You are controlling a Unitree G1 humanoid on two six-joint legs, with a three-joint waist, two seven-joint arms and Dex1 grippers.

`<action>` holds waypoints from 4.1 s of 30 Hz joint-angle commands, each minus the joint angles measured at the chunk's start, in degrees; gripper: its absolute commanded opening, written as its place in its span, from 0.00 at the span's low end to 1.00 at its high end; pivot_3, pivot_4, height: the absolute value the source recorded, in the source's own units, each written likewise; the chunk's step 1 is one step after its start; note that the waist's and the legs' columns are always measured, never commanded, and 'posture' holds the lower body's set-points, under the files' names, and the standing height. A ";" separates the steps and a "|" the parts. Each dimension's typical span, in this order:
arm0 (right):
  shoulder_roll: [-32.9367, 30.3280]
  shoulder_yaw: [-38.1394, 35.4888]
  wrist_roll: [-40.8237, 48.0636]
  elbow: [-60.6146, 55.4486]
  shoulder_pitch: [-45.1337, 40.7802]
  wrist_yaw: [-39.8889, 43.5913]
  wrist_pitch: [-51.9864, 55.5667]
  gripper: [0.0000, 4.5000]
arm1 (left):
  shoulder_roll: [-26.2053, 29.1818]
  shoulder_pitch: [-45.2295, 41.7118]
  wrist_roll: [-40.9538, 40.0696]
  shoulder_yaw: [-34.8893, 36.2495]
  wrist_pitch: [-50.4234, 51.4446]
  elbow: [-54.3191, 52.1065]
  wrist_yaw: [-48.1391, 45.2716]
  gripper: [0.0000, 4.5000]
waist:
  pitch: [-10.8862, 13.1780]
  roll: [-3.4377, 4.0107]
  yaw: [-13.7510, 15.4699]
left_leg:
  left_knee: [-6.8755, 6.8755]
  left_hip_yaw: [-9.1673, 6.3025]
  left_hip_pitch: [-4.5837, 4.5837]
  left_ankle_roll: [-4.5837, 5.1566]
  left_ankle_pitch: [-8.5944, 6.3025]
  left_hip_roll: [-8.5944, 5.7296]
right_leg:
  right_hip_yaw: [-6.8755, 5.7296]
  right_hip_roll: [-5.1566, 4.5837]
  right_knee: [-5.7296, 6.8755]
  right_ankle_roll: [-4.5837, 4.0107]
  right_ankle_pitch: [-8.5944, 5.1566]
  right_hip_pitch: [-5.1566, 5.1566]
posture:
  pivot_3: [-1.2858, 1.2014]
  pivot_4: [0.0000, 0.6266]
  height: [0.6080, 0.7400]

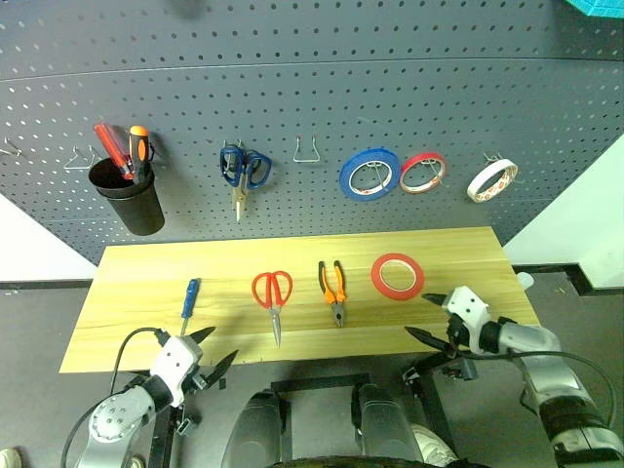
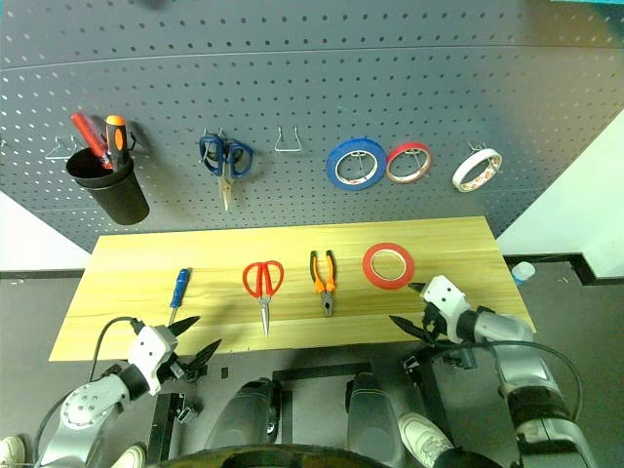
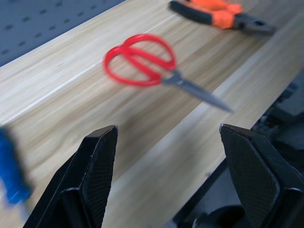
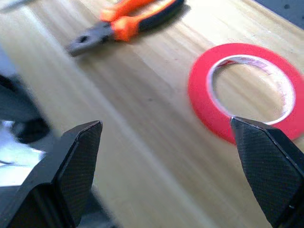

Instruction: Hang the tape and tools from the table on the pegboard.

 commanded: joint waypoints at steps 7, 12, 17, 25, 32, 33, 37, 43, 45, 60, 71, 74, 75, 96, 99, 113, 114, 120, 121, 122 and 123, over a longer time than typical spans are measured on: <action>4.67 5.25 -5.95 15.06 -16.35 -0.80 1.81 1.00 | 0.30 -11.42 -1.23 -7.99 6.62 -1.33 -9.21 0.79 | 0.00 0.03 -0.32 | -0.03 -0.02 0.09 0.01 0.01 0.00 | 0.01 0.05 0.15 -0.23 0.17 0.00 | 0.52 0.25 0.93; 6.60 8.99 -10.80 24.27 -22.54 -1.64 0.32 1.00 | 0.65 -14.53 -2.23 -10.38 10.93 -3.40 -13.22 0.79 | 0.02 0.05 -0.49 | -0.04 -0.02 0.13 0.01 0.01 0.00 | 0.04 0.05 0.19 -0.23 0.17 0.01 | 0.51 0.27 0.93; 7.98 11.59 -14.92 31.51 -26.79 -4.39 -0.52 1.00 | 0.86 -13.72 -3.21 -10.15 13.49 -6.04 -14.22 0.79 | 0.12 0.18 -0.87 | -0.06 -0.02 0.15 0.02 0.01 0.00 | 0.08 0.06 0.22 -0.23 0.16 0.00 | 0.51 0.28 0.93; 8.79 13.78 -19.59 36.87 -29.88 -7.67 0.21 1.00 | 0.64 -11.36 -3.90 -9.69 15.20 -8.95 -13.55 0.79 | 0.18 0.20 -1.90 | -0.05 -0.02 0.25 0.02 0.01 0.00 | 0.14 0.06 0.39 -0.22 0.13 0.00 | 0.52 0.27 0.93; 8.71 15.52 -22.65 38.52 -30.86 -9.18 0.92 0.92 | 0.70 -11.07 -4.14 -9.61 16.12 -9.85 -12.96 0.80 | 0.19 0.19 -1.97 | -0.07 0.00 0.75 0.03 0.01 0.00 | 0.20 0.08 0.62 -0.02 -0.09 0.33 | 0.52 0.27 0.93; 8.75 15.61 -22.91 38.68 -31.03 -9.64 1.13 0.87 | 0.71 -11.14 -4.18 -9.59 16.20 -9.85 -12.93 0.80 | 0.19 0.19 -1.98 | -0.07 0.00 0.79 0.03 0.01 0.00 | 0.20 0.08 0.62 -0.01 -0.11 0.38 | 0.52 0.27 0.93; 8.70 15.91 -23.63 39.14 -31.39 -9.53 1.87 0.59 | 0.57 -11.28 -4.20 -9.68 16.37 -9.97 -12.65 0.80 | 0.19 0.18 -1.97 | -0.02 -0.01 0.84 0.03 0.01 0.00 | 0.20 0.07 0.60 0.00 -0.11 0.48 | 0.51 0.28 0.93; 8.42 16.19 -24.63 39.53 -31.34 -8.98 2.40 0.18 | 0.49 -11.23 -4.33 -9.76 16.43 -9.94 -12.46 0.80 | 0.19 0.18 -1.95 | -0.05 -0.03 0.84 0.03 0.01 0.00 | 0.20 0.07 0.61 -0.01 -0.12 0.48 | 0.51 0.28 0.93; 8.29 16.09 -24.70 39.50 -31.24 -8.79 2.35 0.15 | 0.49 -11.08 -4.36 -9.76 16.41 -10.03 -12.30 0.80 | 0.19 0.18 -1.94 | -0.05 -0.03 0.84 0.03 0.01 0.00 | 0.20 0.07 0.61 -0.01 -0.13 0.48 | 0.51 0.28 0.93; -11.01 15.09 -35.70 7.13 -10.56 -36.68 -26.86 0.15 | -1.69 -4.27 -7.96 -0.18 10.11 -15.57 -3.30 0.80 | 0.58 0.12 -1.73 | -0.26 -0.02 0.66 0.03 -0.01 0.00 | 0.20 0.06 0.59 0.04 -0.33 0.20 | 0.51 0.26 0.93; -21.29 7.32 -49.64 -15.28 -5.33 -61.49 -27.69 0.15 | -2.65 -11.24 -12.88 0.46 11.18 -13.54 -6.86 0.80 | 0.79 -0.28 -3.24 | -0.02 0.12 0.57 0.02 -0.01 -0.01 | 0.32 0.04 0.59 0.02 -0.32 0.18 | 0.48 0.23 0.93; -21.33 8.04 -49.53 -13.96 -10.61 -60.37 -27.73 0.15 | -2.68 -12.45 -12.53 0.32 10.84 -12.12 -7.29 0.80 | 0.80 -0.28 -3.49 | -0.09 0.12 0.57 0.06 -0.03 -0.01 | 0.32 0.05 0.58 -0.01 -0.30 0.17 | 0.48 0.22 0.93; -20.78 8.86 -49.41 -11.83 -13.32 -59.64 -27.89 0.15 | -2.82 -12.56 -12.41 0.13 10.67 -11.93 -7.40 0.80 | 0.80 -0.28 -3.50 | -0.11 0.12 0.58 0.06 -0.03 -0.01 | 0.32 0.06 0.58 -0.02 -0.29 0.16 | 0.48 0.22 0.93; -11.68 24.28 -50.99 23.98 -38.05 -56.05 -37.73 0.72 | -2.34 -8.38 -14.61 0.32 11.91 -20.02 -7.55 0.80 | 0.80 -0.32 -3.23 | -0.15 0.10 0.68 0.08 -0.02 -0.01 | 0.33 0.08 0.62 -0.27 -0.13 0.25 | 0.51 0.23 0.93; -12.62 24.60 -51.87 22.39 -37.47 -58.83 -37.79 0.95 | -2.06 -8.17 -14.94 0.32 12.02 -20.34 -7.78 0.80 | 0.81 -0.32 -3.23 | -0.15 0.10 0.68 0.08 -0.02 -0.01 | 0.33 0.08 0.62 -0.27 -0.13 0.25 | 0.51 0.23 0.93; -17.62 26.29 -26.03 -7.04 -10.93 -35.55 -38.96 0.99 | -1.08 -10.02 -15.84 1.56 11.68 -16.88 -9.53 0.80 | 0.82 -0.34 -3.22 | -0.14 0.07 0.82 0.09 -0.03 -0.01 | 0.35 0.08 0.61 -0.05 -0.28 0.45 | 0.49 0.24 0.93; -16.43 26.35 -22.87 -8.89 -8.91 -31.68 -34.94 0.99 | -0.55 -10.23 -13.68 1.52 11.70 -15.05 -8.35 0.80 | 0.82 -0.34 -3.32 | -0.12 0.06 0.86 0.11 -0.04 -0.01 | 0.34 0.08 0.61 -0.04 -0.29 0.50 | 0.48 0.25 0.93; -6.67 22.80 -9.50 -14.80 -5.32 -18.98 -12.32 0.99 | 1.24 -9.84 -11.59 2.32 14.23 -11.31 -6.03 0.80 | 0.97 -0.52 -3.78 | 0.07 0.04 0.96 0.15 -0.06 0.04 | 0.35 0.12 0.71 -0.08 -0.26 0.57 | 0.48 0.26 0.93; -5.06 22.03 -7.84 -15.59 -5.40 -17.88 -8.57 0.99 | 1.45 -9.79 -11.47 2.61 14.55 -11.04 -5.73 0.80 | 0.99 -0.58 -3.62 | 0.08 0.00 0.95 0.15 -0.06 0.06 | 0.35 0.16 0.71 -0.08 -0.26 0.57 | 0.48 0.27 0.93; -3.57 21.30 -6.54 -16.39 -5.51 -16.74 -4.83 0.99 | 1.71 -9.70 -11.30 2.90 14.83 -10.73 -5.48 0.80 | 1.01 -0.57 -3.40 | 0.08 -0.03 0.94 0.15 -0.06 0.12 | 0.34 0.21 0.71 -0.08 -0.25 0.56 | 0.48 0.27 0.93; -1.71 21.10 -5.56 -17.24 -6.03 -15.59 0.00 0.99 | 2.18 -9.52 -10.99 3.42 15.39 -10.23 -4.95 0.80 | 1.02 -0.57 -3.24 | 0.06 -0.03 0.91 0.15 -0.07 0.13 | 0.33 0.23 0.71 -0.09 -0.25 0.52 | 0.49 0.28 0.93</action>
